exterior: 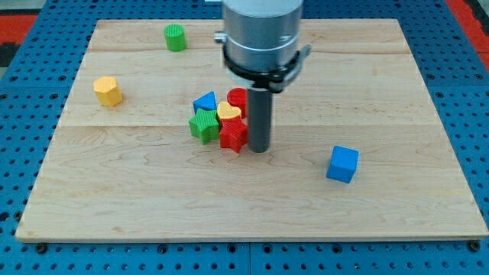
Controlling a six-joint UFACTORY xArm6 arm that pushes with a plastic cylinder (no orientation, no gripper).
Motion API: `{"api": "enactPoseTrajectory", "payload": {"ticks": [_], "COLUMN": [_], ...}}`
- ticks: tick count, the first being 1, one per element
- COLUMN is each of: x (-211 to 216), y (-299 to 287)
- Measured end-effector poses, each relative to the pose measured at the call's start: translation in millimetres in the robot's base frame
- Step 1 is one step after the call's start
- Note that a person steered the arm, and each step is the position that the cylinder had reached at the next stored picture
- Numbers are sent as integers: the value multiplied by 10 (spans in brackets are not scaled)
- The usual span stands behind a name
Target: Move blue cube closer to group of blocks
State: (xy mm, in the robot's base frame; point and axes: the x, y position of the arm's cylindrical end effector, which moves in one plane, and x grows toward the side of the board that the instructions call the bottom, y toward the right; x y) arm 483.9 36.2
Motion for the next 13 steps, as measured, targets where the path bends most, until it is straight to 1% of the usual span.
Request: {"api": "enactPoseTrajectory", "payload": {"ticks": [1,2,3,5,6,7,9,10,11,12,13], "x": [-60,68,787,192,38,391,-211,-49,110,-198,-309], "y": [1018,1728,1440,911,732,879,472,620,596,287,230]}}
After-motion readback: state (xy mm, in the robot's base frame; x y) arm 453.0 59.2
